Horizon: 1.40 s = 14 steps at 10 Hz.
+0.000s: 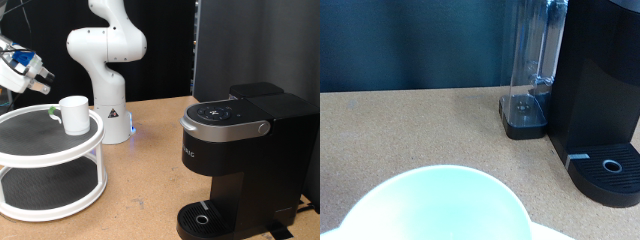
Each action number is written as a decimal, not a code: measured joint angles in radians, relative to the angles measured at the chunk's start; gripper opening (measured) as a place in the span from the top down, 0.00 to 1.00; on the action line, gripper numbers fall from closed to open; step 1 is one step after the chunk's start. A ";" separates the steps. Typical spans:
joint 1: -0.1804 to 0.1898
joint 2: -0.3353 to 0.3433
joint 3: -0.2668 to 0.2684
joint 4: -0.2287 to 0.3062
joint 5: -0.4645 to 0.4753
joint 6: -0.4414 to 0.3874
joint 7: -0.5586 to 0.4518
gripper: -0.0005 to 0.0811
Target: Make a cup of coffee with the keurig machine
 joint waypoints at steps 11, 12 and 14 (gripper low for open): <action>0.009 0.043 0.035 -0.039 -0.001 0.115 0.007 0.00; 0.009 0.045 0.035 -0.044 -0.004 0.114 -0.013 0.00; 0.008 0.046 0.027 -0.062 -0.005 0.115 -0.057 0.00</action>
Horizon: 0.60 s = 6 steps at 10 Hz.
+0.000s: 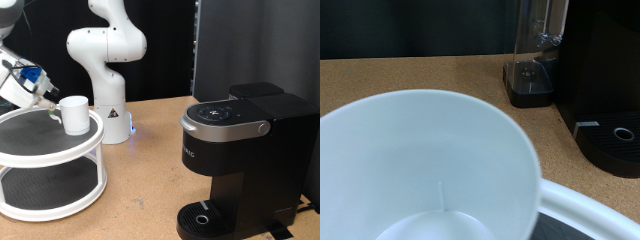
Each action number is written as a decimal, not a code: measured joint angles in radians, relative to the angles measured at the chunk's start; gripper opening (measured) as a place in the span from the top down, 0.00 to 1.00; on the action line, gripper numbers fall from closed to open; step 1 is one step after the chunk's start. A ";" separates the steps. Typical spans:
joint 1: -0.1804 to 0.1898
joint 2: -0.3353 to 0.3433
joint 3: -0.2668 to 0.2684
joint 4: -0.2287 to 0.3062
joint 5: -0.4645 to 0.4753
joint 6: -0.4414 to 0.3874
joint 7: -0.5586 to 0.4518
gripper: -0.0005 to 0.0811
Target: Make a cup of coffee with the keurig machine
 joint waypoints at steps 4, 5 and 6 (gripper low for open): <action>-0.003 0.002 -0.018 -0.035 0.000 0.018 -0.034 0.00; -0.003 0.002 -0.020 -0.042 0.000 0.024 -0.036 0.00; -0.003 0.002 -0.020 -0.048 0.000 0.034 -0.041 0.00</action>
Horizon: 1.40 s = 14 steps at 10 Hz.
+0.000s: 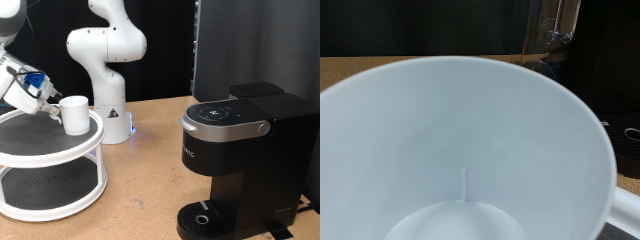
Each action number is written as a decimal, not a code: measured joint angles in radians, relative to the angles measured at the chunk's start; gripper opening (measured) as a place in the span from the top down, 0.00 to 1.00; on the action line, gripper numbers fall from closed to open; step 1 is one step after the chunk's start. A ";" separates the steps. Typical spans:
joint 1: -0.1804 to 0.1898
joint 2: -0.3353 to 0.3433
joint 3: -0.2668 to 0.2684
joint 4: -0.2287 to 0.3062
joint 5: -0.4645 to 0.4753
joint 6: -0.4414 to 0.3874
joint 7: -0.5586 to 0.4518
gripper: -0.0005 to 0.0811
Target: Make a cup of coffee with the keurig machine
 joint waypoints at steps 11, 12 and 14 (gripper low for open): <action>-0.001 0.006 -0.027 -0.029 -0.025 0.049 -0.058 0.15; -0.001 0.007 -0.027 -0.029 -0.025 0.051 -0.058 0.33; -0.001 0.007 -0.027 -0.030 -0.025 0.055 -0.058 0.50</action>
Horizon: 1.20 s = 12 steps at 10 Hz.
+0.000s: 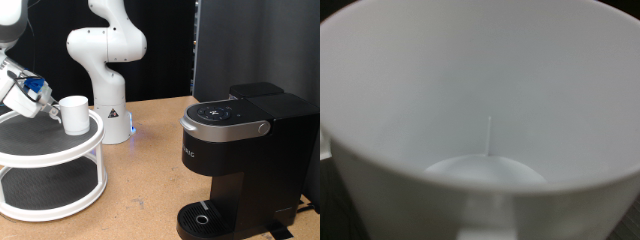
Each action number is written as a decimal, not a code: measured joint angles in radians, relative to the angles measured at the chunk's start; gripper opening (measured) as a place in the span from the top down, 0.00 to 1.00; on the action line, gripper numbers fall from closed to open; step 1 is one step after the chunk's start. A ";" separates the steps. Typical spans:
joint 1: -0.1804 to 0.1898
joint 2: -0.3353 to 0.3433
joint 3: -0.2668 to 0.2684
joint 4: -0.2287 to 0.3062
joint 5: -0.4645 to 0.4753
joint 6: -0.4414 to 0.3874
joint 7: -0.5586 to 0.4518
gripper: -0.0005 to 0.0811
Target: Make a cup of coffee with the keurig machine
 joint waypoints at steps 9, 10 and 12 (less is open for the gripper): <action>-0.005 -0.069 0.016 0.011 0.062 -0.091 0.127 0.90; -0.008 -0.102 0.032 0.013 0.059 -0.111 0.179 0.90; -0.019 -0.170 0.060 0.011 0.040 -0.134 0.253 0.90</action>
